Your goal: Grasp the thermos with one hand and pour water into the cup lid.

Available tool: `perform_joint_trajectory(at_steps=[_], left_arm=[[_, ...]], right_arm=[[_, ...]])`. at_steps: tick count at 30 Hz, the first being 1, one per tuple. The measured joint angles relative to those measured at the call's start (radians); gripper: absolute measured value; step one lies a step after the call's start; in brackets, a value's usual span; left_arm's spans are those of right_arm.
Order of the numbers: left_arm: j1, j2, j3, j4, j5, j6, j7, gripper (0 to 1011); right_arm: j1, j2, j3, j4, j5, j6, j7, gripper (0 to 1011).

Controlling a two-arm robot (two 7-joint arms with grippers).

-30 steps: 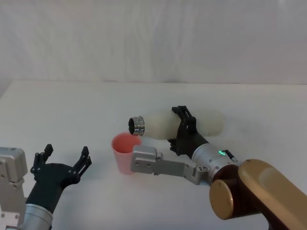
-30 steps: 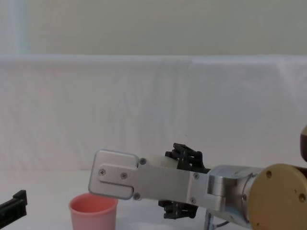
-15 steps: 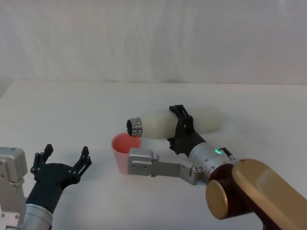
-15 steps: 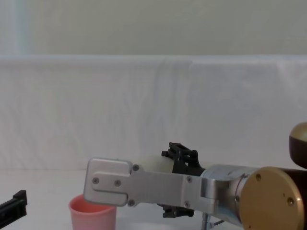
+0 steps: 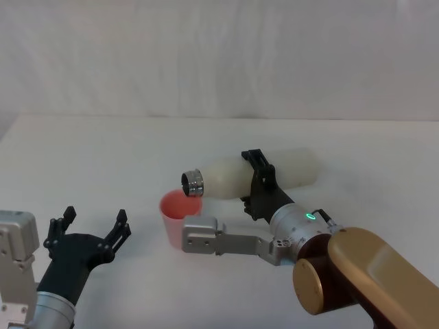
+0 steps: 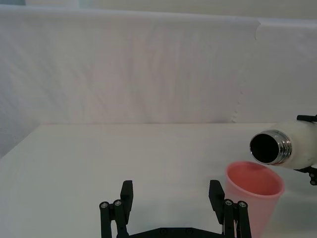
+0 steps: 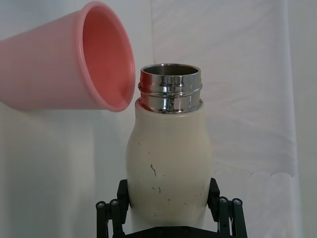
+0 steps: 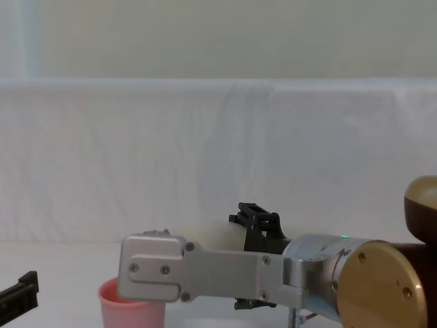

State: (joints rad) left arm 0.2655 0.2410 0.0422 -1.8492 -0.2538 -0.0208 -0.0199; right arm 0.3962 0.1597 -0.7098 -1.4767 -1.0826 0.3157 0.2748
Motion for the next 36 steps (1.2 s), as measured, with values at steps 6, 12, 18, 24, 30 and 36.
perform_joint_trajectory(at_steps=[6, 12, 18, 24, 30, 36], left_arm=[[0.000, 0.000, 0.000, 0.000, 0.000, 0.000, 0.000, 1001], [0.000, 0.000, 0.000, 0.000, 0.000, 0.000, 0.000, 1001], [0.000, 0.000, 0.000, 0.000, 0.000, 0.000, 0.000, 1001], [0.000, 0.000, 0.000, 0.000, 0.000, 0.000, 0.000, 1001], [0.000, 0.000, 0.000, 0.000, 0.000, 0.000, 0.000, 1001], [0.000, 0.000, 0.000, 0.000, 0.000, 0.000, 0.000, 1001]], right_arm=[[0.002, 0.005, -0.005, 0.000, -0.016, -0.002, 0.000, 953], [0.006, 0.008, -0.006, -0.001, -0.025, -0.003, 0.004, 953], [0.007, 0.012, -0.011, -0.005, -0.038, -0.004, 0.005, 953], [0.008, 0.014, -0.014, -0.009, -0.047, -0.003, 0.007, 953], [0.010, 0.015, -0.016, -0.012, -0.053, -0.002, 0.011, 953], [0.012, 0.017, -0.018, -0.014, -0.061, -0.002, 0.013, 953]])
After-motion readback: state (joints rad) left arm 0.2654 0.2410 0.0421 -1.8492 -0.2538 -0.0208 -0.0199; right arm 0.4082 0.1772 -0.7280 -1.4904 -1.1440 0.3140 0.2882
